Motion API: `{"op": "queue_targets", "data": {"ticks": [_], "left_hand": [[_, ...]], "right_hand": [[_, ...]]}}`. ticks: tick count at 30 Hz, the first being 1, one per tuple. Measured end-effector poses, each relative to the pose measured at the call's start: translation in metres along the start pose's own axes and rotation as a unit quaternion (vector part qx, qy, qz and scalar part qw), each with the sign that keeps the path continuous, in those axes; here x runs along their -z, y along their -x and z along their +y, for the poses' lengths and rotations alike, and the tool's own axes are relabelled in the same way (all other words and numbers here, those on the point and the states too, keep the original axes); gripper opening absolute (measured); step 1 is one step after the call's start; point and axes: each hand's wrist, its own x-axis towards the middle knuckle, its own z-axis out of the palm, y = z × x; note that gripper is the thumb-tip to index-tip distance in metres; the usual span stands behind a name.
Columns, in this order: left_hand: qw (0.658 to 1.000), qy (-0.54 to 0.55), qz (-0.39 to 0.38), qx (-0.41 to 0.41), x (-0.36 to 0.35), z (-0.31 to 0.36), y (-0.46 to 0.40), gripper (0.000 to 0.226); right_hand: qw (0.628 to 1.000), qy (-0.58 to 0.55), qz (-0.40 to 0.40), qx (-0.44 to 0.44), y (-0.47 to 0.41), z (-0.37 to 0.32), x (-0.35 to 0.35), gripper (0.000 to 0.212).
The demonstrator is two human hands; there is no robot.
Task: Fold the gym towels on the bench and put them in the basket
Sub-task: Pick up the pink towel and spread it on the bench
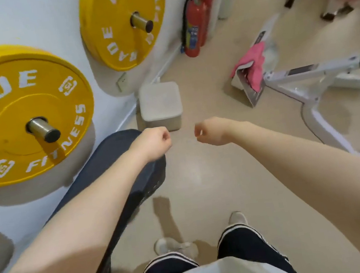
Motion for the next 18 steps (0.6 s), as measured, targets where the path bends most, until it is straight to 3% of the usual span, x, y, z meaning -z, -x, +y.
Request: {"op": "queue_targets", "data": {"ticks": [7, 18], "left_hand": [[0.995, -0.032, -0.041, -0.083, -0.050, 0.142, -0.073, 0.019], [0.987, 0.002, -0.024, -0.157, -0.087, 0.363, -0.199, 0.017]], "right_hand": [[0.988, -0.098, 0.010, -0.116, 0.063, 0.164, 0.001, 0.033], [0.974, -0.143, 0.053, -0.168, 0.105, 0.383, 0.061, 0.030]]}}
